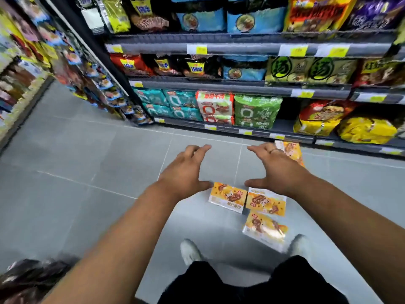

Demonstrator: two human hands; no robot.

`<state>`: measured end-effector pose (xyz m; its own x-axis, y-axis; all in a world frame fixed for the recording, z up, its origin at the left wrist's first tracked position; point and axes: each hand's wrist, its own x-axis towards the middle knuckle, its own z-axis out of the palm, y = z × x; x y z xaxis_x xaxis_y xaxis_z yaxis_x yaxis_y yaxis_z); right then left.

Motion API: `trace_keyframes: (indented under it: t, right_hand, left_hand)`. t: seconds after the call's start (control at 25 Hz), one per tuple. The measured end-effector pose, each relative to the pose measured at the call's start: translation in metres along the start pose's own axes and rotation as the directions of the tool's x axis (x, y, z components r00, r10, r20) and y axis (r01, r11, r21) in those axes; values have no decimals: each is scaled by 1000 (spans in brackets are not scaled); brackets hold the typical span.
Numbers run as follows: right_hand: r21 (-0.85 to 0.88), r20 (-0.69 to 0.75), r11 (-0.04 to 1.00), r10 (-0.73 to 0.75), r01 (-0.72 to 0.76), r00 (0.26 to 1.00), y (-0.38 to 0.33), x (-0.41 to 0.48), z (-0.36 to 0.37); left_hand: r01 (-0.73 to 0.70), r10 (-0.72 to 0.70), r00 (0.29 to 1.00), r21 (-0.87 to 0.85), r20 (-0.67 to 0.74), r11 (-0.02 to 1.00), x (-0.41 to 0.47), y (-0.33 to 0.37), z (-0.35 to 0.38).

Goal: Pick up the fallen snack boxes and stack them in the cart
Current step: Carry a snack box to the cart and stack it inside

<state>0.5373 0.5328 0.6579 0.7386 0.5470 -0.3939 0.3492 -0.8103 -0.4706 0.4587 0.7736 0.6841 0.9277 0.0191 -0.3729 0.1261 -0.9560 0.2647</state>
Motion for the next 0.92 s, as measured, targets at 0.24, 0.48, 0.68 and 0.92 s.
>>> trace_keyframes:
  t: [0.24,0.48,0.68,0.92]
  right_hand:
    - [119,-63,959,267,-259,962,-18,19,65]
    - [133,24,926,353,-353,935,-9,44,135]
    - [69,9,930,362,-362,932,28,92,202]
    - [49,37,908,415,-416,909,107,176,348]
  left_hand:
    - [-188,181,970,34,160,982,36,-72,14]
    - [-185,186,953,-26,239,982,82,-109,74]
    - [-211,216,944,-49,249,976,155,-126,159]
    - [-319,286,908,63,307,946,233,-175,326]
